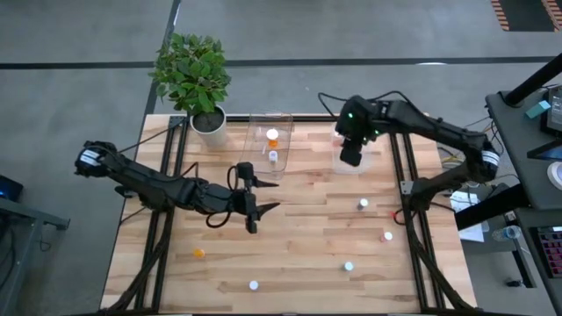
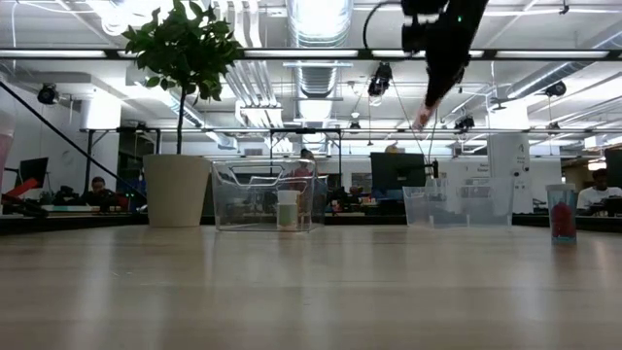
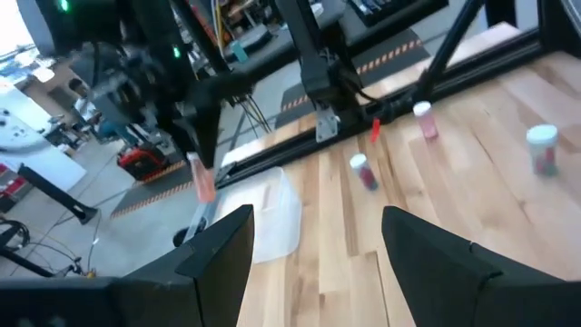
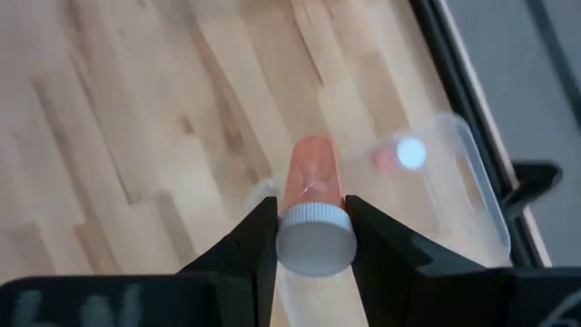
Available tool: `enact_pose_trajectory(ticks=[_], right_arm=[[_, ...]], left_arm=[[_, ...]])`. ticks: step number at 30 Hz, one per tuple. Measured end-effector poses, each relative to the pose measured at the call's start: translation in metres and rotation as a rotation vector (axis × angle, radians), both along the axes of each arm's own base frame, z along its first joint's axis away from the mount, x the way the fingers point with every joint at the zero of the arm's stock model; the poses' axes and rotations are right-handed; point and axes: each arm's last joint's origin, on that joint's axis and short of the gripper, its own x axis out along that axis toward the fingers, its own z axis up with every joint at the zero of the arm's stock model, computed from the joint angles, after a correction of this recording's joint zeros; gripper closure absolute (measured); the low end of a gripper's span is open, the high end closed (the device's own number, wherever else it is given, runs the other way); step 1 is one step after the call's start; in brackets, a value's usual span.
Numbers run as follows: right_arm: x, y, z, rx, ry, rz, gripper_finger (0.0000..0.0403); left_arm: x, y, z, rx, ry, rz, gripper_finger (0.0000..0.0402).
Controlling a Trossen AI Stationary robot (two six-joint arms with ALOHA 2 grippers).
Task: Pick and place medicine bottles into bin by pill shape (circle, oval)
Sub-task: Put the pink tablet pill bottle into the right transparent bin
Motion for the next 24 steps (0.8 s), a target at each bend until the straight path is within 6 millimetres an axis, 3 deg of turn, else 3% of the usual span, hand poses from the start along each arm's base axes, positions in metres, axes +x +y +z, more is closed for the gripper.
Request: enact_pose_trajectory(ticks=[12,24], right_arm=[[-0.010,-0.080,-0.062,0.199,0.321,0.023,0.0297],[-0.015,-0.119,-0.101,0.193,0.453,-0.031,0.0297]], left_arm=[[-0.003,0.002,-0.004,0.002,0.012,0.004,0.0175],[-0.004,0.002,-0.012,0.028,0.038,0.000,0.0175]])
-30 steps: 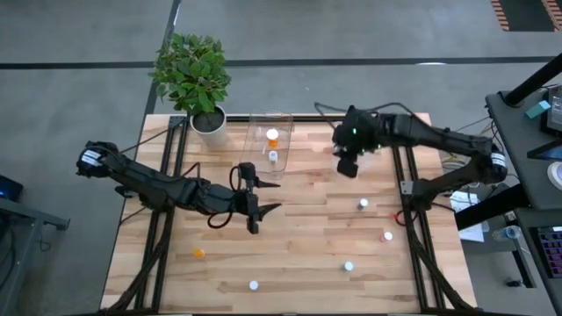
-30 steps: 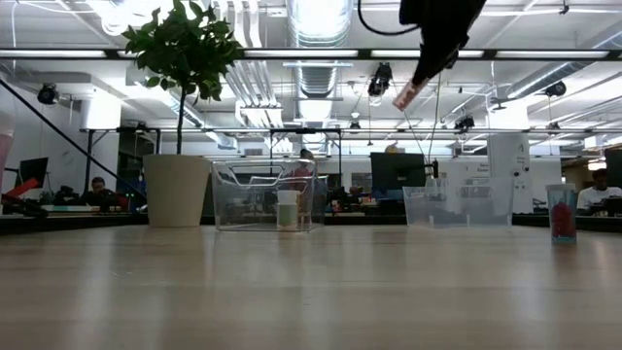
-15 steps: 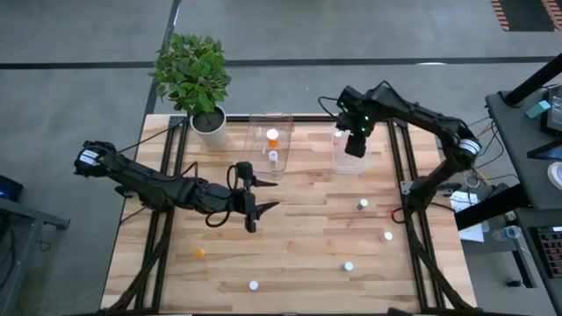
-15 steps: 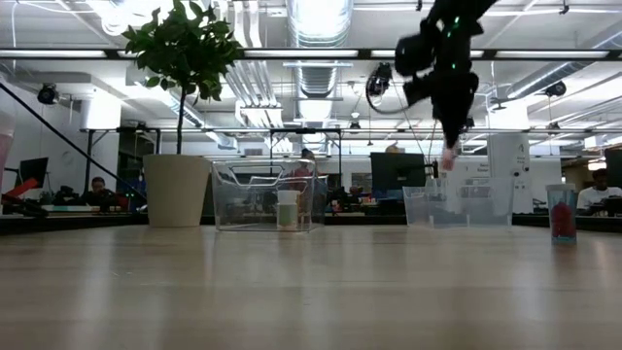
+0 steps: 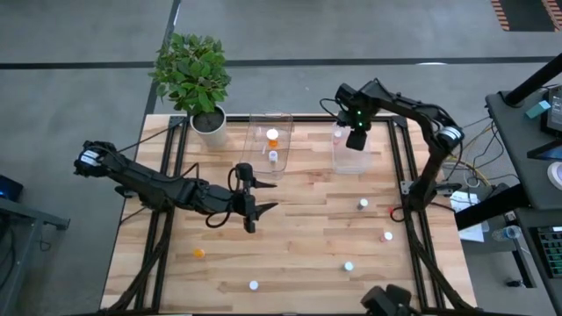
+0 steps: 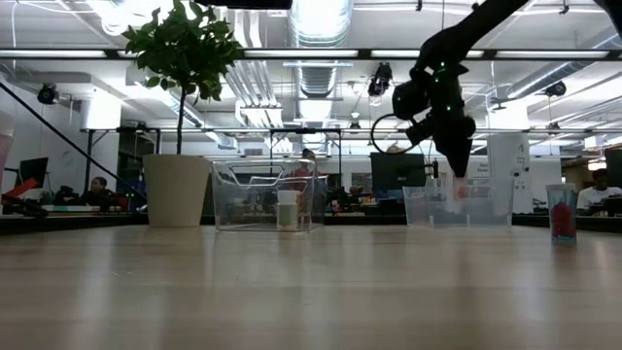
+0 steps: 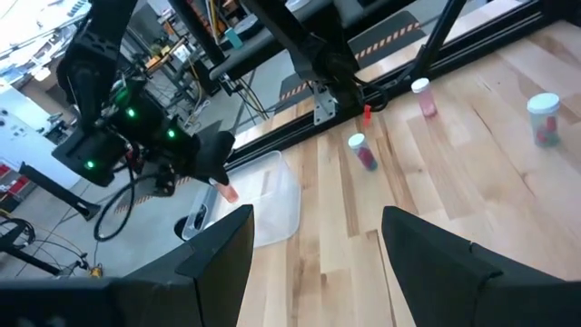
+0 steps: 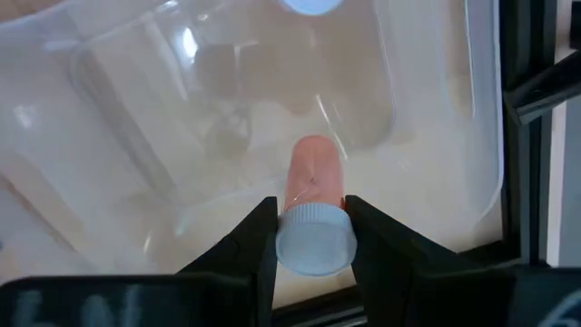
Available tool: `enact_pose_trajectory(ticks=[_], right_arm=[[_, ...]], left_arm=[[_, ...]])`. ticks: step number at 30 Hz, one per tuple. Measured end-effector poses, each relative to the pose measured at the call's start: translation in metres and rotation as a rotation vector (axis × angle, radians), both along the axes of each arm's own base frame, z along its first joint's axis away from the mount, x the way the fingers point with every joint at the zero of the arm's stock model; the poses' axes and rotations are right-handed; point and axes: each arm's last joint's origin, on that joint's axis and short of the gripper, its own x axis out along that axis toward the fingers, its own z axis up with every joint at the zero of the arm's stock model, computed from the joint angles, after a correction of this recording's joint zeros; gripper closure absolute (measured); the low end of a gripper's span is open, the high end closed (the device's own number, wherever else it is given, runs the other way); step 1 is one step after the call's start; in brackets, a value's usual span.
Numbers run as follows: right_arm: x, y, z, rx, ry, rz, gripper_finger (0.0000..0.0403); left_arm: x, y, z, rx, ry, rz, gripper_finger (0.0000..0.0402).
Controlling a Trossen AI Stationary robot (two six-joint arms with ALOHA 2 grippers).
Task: Pick and place medicine bottles into bin by pill shape (circle, oval)
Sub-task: Put the pink tablet pill bottle into the right transparent bin
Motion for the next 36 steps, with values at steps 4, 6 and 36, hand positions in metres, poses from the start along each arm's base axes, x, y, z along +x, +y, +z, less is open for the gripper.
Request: enact_pose_trajectory(ticks=[4,6,36], right_arm=[[-0.001,-0.007,-0.008,0.013,0.010,0.025,0.0297],[0.000,-0.008,-0.011,0.023,0.016,0.046,0.0297],[0.006,-0.012,-0.037,0.191,-0.042,0.233,0.0293]], left_arm=[[0.000,0.000,0.001,-0.001,-0.003,0.000,0.0175],[0.000,0.000,0.001,-0.001,-0.003,0.000,0.0175],[0.000,0.000,0.000,0.000,-0.001,0.000,0.0175]])
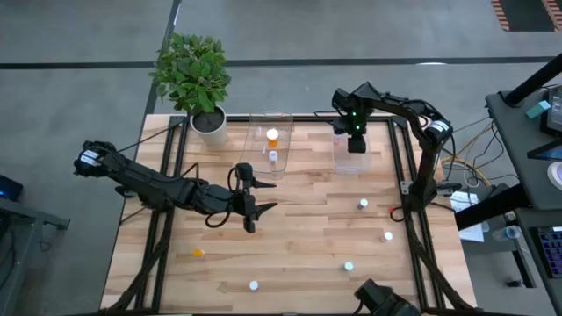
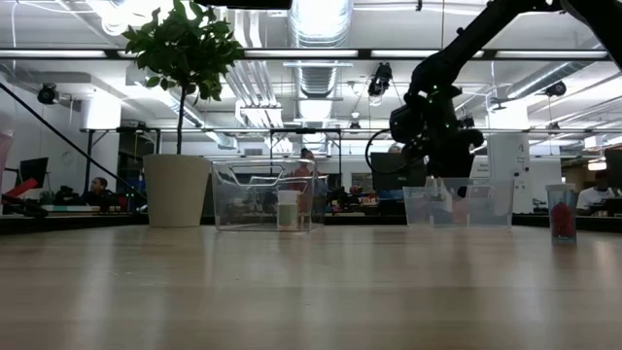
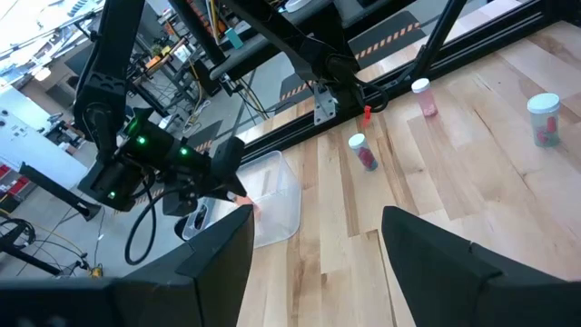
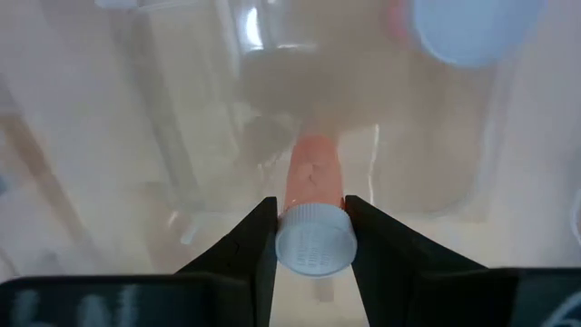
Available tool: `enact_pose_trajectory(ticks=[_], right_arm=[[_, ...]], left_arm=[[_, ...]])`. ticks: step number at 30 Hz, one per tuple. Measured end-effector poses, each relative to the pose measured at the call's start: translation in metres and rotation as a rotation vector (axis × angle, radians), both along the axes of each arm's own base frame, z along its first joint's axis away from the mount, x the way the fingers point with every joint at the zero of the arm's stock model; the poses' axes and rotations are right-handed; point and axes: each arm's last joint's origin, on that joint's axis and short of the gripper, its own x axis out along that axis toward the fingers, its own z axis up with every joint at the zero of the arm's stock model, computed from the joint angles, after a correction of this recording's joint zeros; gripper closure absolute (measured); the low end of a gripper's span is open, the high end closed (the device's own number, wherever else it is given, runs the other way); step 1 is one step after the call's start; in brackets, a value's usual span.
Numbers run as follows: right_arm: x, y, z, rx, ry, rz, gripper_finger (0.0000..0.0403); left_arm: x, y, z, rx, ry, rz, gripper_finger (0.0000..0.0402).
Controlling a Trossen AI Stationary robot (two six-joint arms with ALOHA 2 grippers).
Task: Pick and place medicine bottles into bin by pill shape (circle, oval)
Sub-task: Put the pink tablet pill bottle into the right transparent bin
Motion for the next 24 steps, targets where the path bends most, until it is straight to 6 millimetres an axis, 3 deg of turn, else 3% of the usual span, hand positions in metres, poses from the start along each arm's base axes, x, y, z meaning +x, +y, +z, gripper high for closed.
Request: enact_pose_trajectory(ticks=[15,24], right_arm=[[0.0011,0.0005,-0.0008,0.019,-0.032,0.007,0.0289],[0.0017,-0.0004,-0.0010,0.008,-0.036,0.005,0.0258]], left_arm=[[0.0000,0.0000,0.0001,0.000,-0.001,0.000,0.0175],[0.0000,0.0000,0.0001,0.000,-0.001,0.000,0.0175]])
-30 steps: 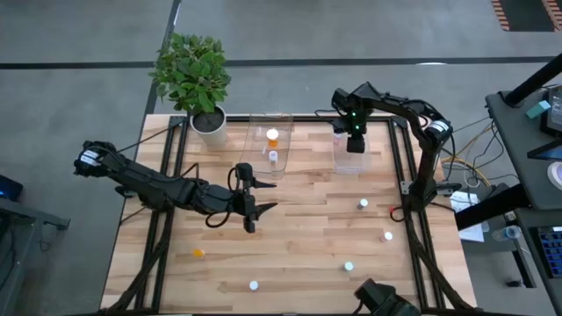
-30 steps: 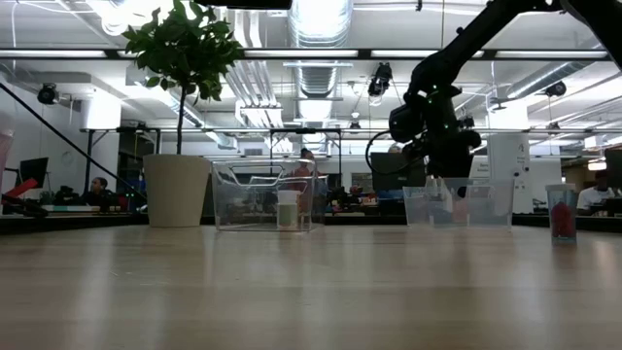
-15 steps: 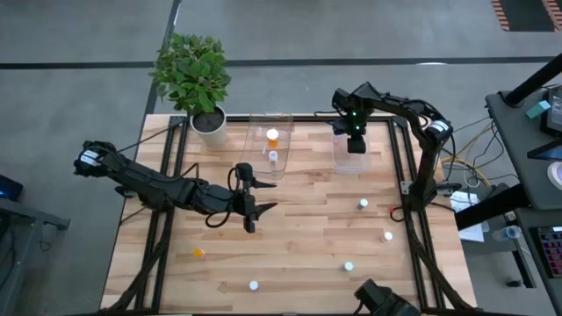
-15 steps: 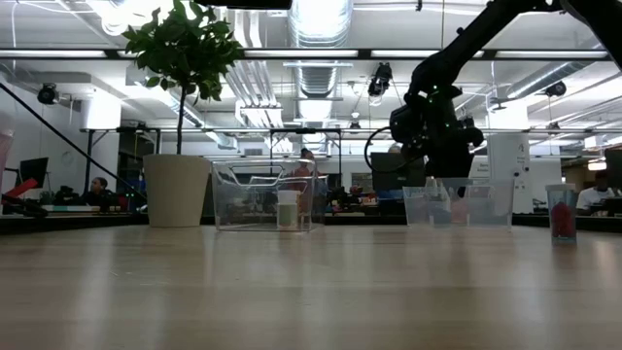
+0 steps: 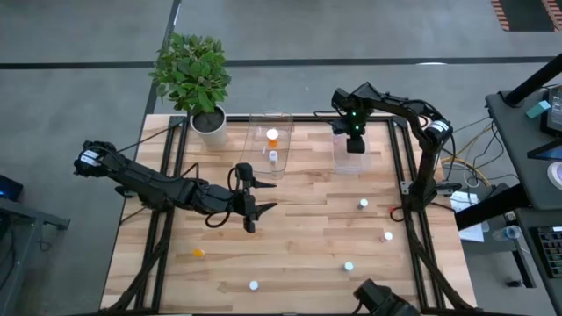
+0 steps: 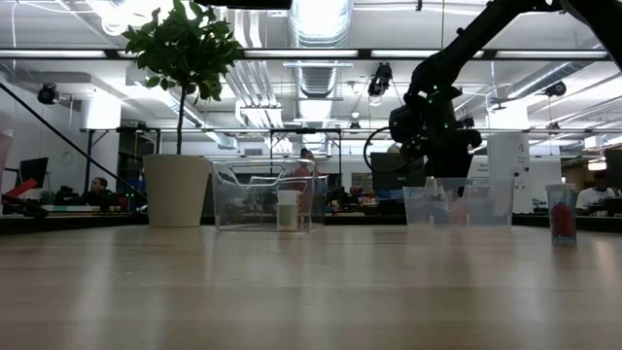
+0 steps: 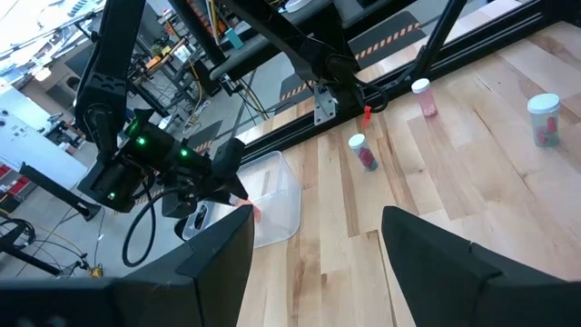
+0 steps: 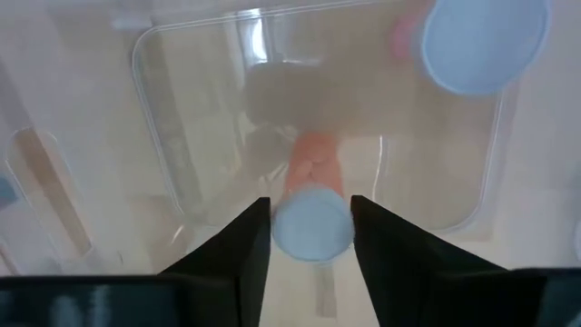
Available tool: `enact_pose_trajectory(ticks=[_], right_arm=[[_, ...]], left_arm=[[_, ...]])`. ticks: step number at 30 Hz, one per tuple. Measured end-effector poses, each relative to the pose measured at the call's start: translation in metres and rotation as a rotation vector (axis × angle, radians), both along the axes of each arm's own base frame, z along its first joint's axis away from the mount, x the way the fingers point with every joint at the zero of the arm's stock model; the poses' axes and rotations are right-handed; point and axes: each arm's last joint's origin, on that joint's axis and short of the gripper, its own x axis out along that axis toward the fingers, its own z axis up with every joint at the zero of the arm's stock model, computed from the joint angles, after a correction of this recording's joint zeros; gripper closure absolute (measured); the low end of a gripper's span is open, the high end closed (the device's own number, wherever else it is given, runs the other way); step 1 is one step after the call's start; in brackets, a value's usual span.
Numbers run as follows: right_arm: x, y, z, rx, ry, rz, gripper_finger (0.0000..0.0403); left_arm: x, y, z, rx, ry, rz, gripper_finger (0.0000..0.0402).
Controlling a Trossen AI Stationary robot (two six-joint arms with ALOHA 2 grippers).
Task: Pick and place medicine bottles into bin by pill shape (circle, oval)
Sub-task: Put the pink tablet pill bottle into the right transparent bin, then put the orange tablet pill bottle into the right transparent bin
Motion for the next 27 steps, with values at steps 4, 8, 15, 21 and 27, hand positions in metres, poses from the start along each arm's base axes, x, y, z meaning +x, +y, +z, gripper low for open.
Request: enact_pose_trajectory(ticks=[4,8,15,21,27], right_arm=[[0.001,-0.001,0.000,-0.017,0.002,-0.016,0.0236],[0.001,-0.002,0.001,-0.026,0.007,-0.036,0.0216],[0.004,-0.004,0.025,-0.041,0.002,-0.094,0.0205],[0.007,0.011,0.060,-0.095,-0.050,-0.223,0.0220],[0.014,0.049,0.101,-0.226,-0.248,-0.268,0.0242]], left_arm=[[0.000,0.000,0.000,0.000,-0.001,0.000,0.0175],[0.000,0.000,0.000,0.000,-0.001,0.000,0.0175],[0.000,0.000,0.000,-0.026,-0.009,0.005,0.0175],[0.000,0.000,0.000,-0.102,-0.026,0.022,0.0175],[0.000,0.000,0.000,-0.205,-0.048,0.046,0.0175]])
